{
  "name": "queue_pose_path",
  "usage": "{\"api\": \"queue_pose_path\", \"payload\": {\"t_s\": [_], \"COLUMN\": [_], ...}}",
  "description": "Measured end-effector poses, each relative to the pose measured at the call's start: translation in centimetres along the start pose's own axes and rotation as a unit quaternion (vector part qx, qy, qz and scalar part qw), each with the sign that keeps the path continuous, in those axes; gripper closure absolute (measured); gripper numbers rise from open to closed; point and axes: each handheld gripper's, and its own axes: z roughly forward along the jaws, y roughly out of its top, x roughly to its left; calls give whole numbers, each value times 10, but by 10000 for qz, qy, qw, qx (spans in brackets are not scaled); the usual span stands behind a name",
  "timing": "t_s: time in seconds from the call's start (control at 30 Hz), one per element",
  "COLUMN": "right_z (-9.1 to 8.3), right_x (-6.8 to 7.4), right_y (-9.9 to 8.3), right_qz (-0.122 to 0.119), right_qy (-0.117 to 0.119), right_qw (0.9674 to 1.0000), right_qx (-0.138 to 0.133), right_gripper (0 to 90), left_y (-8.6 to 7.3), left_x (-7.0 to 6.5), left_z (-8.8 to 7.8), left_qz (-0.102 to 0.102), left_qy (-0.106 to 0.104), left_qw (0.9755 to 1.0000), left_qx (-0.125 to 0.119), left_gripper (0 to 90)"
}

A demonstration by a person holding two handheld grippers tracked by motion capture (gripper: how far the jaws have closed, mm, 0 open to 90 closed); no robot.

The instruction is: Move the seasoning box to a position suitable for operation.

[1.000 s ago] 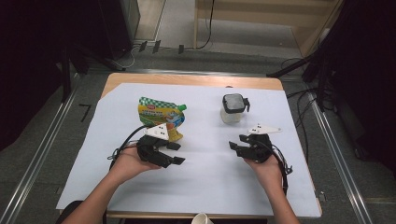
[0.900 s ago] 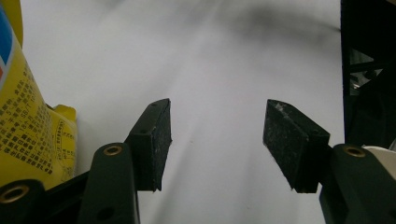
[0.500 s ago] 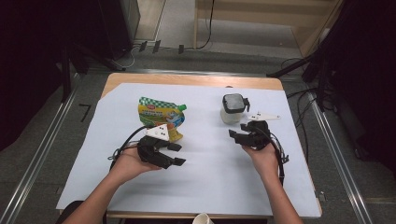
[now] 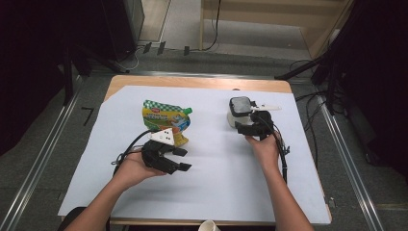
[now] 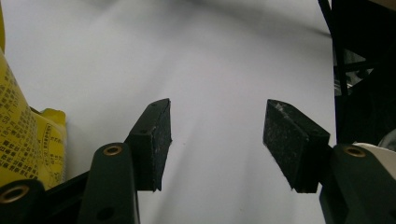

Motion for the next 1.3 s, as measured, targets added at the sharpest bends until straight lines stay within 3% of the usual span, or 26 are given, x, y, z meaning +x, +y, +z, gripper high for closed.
{"api": "queue_pose_path", "payload": {"t_s": [0.3, 0.53, 0.63, 0.83, 0.97, 1.1, 1.3], "right_z": [26, 42, 49, 57, 62, 61, 58], "right_x": [6, 4, 5, 7, 8, 7, 8], "right_y": [11, 12, 10, 10, 9, 10, 10], "right_qz": [-37, 87, 153, 258, 161, 308, 244], "right_qy": [-335, -319, -393, -554, -670, -635, -592], "right_qw": [9990, 9983, 9968, 9947, 9933, 9931, 9941], "right_qx": [-293, -473, -674, -832, -931, -932, -870], "right_gripper": [148, 129, 127, 138, 154, 157, 159], "left_y": [0, 0, 0, 0, 0, 0, 0], "left_x": [0, 1, 0, 0, 0, 1, 2], "left_z": [1, 3, 4, 3, 3, 2, 1], "left_qz": [-2, -18, 6, 1, -4, 0, -6], "left_qy": [-36, -73, -90, -104, -112, -105, -117], "left_qw": [10000, 10000, 10000, 9999, 9999, 9999, 9999], "left_qx": [4, 22, 28, 0, -23, -23, -33], "left_gripper": [425, 423, 423, 423, 423, 423, 423]}}
